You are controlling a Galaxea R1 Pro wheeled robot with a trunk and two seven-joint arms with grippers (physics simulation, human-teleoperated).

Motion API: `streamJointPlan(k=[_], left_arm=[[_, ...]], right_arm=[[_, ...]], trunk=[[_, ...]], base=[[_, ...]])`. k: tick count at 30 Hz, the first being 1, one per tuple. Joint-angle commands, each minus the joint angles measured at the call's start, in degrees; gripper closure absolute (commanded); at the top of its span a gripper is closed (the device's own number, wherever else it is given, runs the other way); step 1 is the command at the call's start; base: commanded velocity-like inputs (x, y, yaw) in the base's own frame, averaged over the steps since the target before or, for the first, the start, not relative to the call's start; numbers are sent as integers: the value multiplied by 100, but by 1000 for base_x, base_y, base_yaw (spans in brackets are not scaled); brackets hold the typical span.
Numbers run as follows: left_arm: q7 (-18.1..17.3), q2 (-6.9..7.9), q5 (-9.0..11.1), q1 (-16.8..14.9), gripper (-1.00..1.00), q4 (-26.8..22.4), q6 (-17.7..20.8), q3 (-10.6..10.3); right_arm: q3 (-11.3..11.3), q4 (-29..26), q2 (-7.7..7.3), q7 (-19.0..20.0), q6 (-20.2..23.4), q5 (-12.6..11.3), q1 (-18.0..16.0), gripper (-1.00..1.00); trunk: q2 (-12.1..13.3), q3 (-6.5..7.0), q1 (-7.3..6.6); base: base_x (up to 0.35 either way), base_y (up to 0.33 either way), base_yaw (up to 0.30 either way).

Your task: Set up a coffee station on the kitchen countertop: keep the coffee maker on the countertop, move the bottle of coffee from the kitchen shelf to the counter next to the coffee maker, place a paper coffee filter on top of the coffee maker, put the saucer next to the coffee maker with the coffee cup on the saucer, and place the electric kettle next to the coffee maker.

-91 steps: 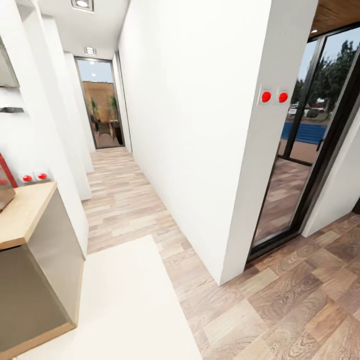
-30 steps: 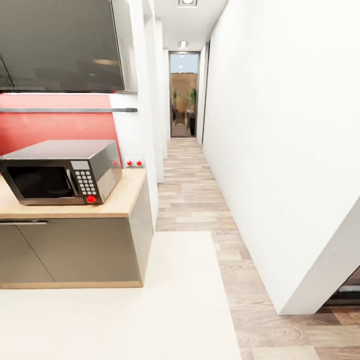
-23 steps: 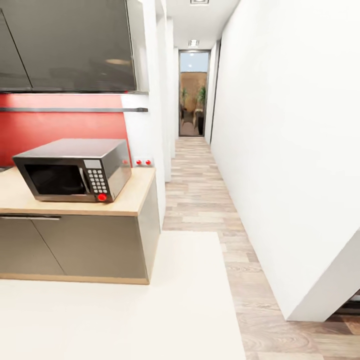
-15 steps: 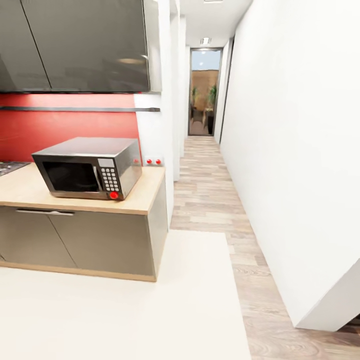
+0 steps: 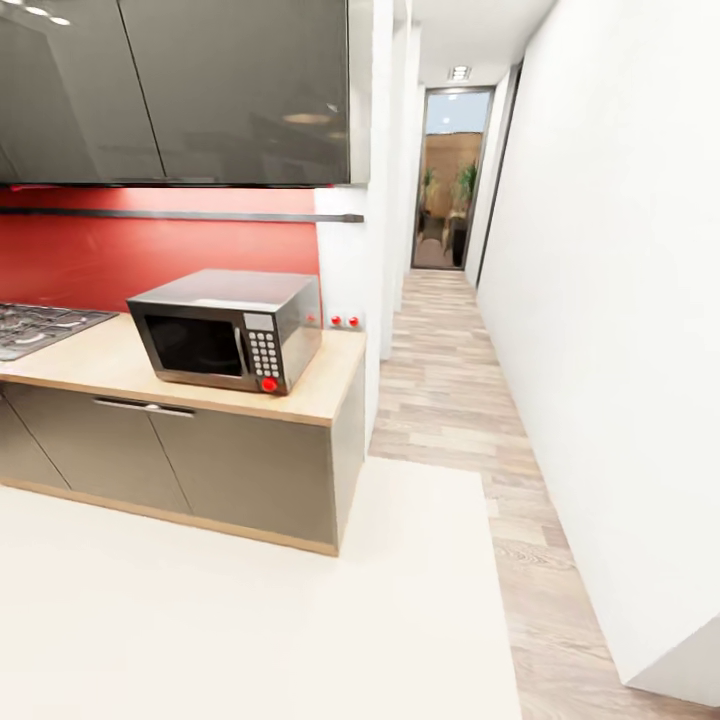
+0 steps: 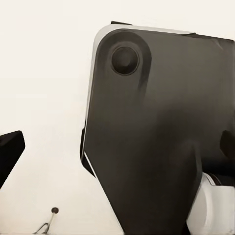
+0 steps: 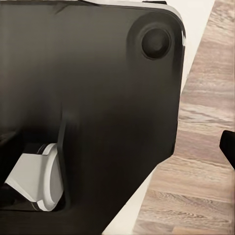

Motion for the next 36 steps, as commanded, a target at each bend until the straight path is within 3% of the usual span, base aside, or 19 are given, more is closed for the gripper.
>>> streamJointPlan(k=[1, 36], left_arm=[[-2, -1, 5, 0, -100, -3, -12, 22], [-2, -6, 5, 0, -100, -3, -6, 22]], right_arm=[[1, 4, 0, -1, -19, 1, -3, -100], [1, 4, 0, 0, -19, 0, -3, -100]], trunk=[[38, 8, -22], [1441, 453, -791]], base=[[0, 0, 240], [0, 0, 240]])
